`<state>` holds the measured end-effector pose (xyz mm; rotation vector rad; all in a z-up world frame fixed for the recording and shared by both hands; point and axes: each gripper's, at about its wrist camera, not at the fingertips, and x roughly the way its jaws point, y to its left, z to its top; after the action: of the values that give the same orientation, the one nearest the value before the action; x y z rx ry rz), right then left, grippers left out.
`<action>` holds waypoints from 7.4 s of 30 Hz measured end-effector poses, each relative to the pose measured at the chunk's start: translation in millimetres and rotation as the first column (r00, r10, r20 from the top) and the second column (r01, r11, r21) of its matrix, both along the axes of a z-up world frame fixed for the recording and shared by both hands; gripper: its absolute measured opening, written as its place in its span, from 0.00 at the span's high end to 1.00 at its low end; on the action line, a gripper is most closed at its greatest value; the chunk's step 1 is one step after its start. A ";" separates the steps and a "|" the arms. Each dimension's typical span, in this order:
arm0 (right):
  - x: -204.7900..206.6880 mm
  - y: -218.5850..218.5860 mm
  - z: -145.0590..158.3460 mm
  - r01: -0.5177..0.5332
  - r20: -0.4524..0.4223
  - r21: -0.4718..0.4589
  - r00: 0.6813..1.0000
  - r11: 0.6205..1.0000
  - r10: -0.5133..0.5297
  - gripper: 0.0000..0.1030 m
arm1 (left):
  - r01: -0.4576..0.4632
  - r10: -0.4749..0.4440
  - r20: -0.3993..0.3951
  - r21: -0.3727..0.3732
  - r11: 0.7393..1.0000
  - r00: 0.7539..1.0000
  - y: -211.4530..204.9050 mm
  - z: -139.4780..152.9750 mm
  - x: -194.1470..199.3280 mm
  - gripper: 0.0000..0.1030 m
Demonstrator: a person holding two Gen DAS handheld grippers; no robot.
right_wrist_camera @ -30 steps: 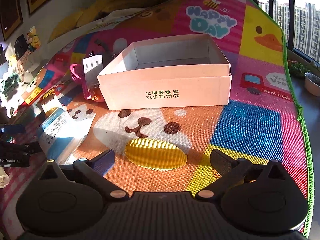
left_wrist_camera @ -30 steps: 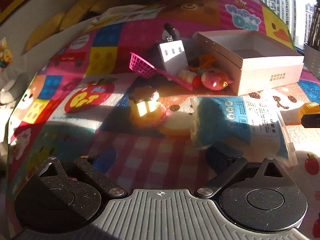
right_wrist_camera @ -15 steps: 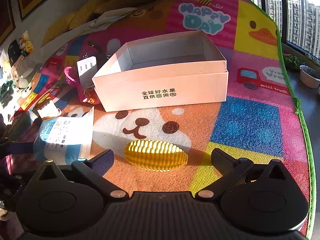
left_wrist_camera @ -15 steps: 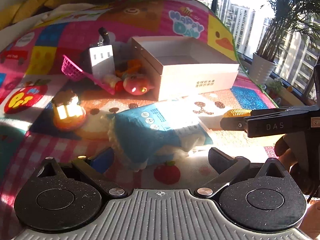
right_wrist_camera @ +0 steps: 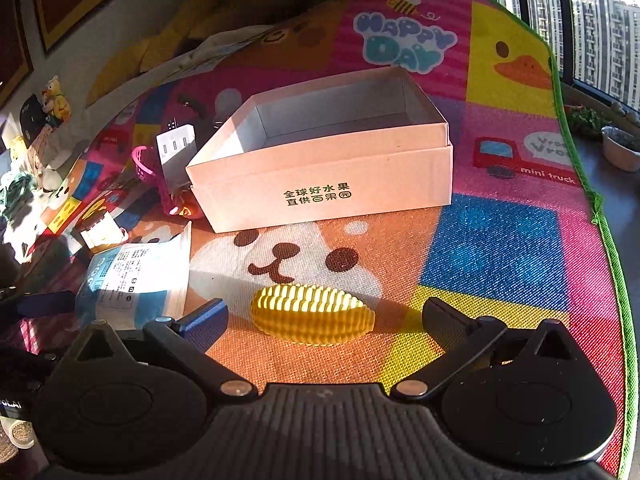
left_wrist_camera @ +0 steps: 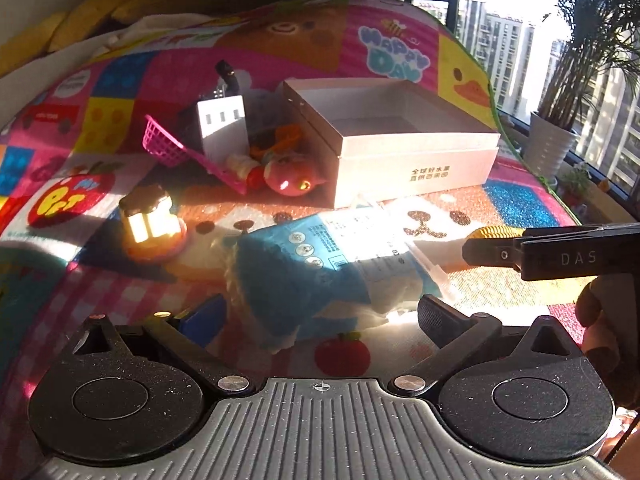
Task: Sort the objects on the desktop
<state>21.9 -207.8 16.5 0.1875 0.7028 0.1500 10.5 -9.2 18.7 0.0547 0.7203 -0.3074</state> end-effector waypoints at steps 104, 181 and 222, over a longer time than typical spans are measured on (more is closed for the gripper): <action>128.3 -14.2 114.1 0.054 0.213 -0.153 0.977 0.987 -0.020 0.51 | -0.077 0.042 0.251 0.130 0.989 0.967 9.4 51.6 59.6 0.03; 13.6 29.2 28.9 -0.221 0.080 -0.076 0.971 0.972 0.227 0.18 | 0.050 -0.055 0.065 0.072 0.996 0.996 2.0 -15.3 16.9 0.16; -16.6 -20.9 4.2 -0.073 0.085 -0.023 0.994 0.997 0.075 0.21 | 0.114 -0.114 0.023 0.016 0.993 0.993 -23.6 -18.1 9.7 0.02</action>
<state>5.2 -228.7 20.7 0.1357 0.6256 0.2208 20.3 -32.8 0.6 0.1131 0.6972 -0.4106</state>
